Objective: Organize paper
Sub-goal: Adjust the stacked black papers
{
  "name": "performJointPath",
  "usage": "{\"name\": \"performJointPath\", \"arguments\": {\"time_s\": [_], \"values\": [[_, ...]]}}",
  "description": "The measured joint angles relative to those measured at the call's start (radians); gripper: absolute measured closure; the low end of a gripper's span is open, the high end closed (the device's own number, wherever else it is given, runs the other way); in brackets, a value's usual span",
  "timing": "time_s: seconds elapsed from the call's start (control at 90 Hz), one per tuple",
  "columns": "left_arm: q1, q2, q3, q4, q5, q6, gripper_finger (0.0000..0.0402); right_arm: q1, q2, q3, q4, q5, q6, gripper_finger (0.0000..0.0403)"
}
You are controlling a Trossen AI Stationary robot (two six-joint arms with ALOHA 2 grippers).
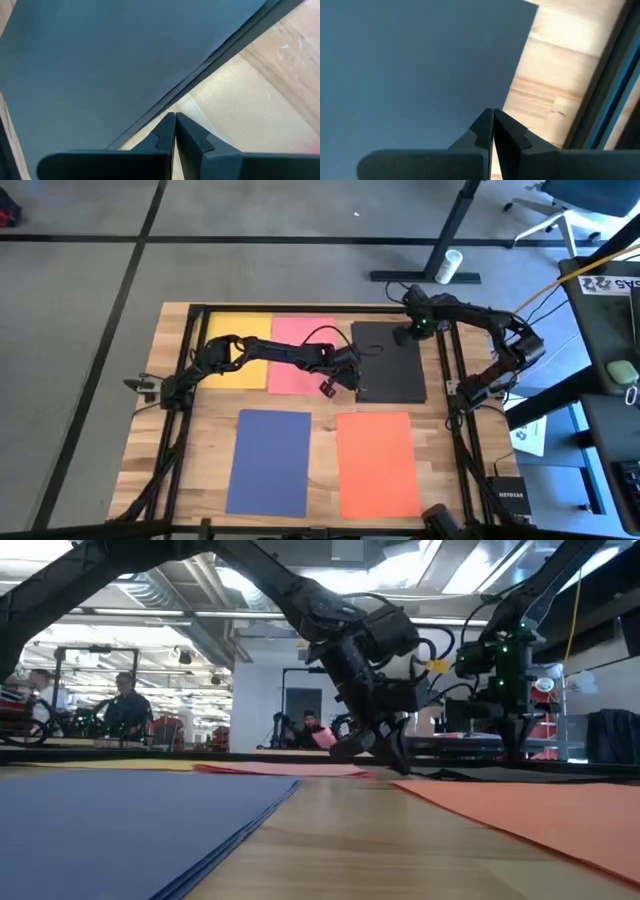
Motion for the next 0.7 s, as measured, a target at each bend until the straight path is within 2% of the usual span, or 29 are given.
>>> {"name": "performJointPath", "arguments": {"time_s": [0.211, 0.433, 0.6, 0.7], "values": [[-0.002, 0.0, 0.0, -0.001, 0.0, -0.003, 0.0402, 0.048, 0.063, 0.0, -0.015, 0.115, 0.036, 0.0403], [-0.004, 0.0, 0.0, -0.001, -0.002, -0.005, 0.0402, 0.085, 0.081, 0.0, -0.117, 0.185, 0.124, 0.0403], [-0.004, 0.0, -0.001, -0.001, 0.0, -0.005, 0.0402, 0.11, 0.081, 0.0, -0.205, 0.178, 0.199, 0.0403], [-0.006, 0.0, -0.001, -0.001, -0.001, -0.005, 0.0402, 0.125, 0.081, -0.007, -0.203, 0.125, 0.239, 0.0403]]}}
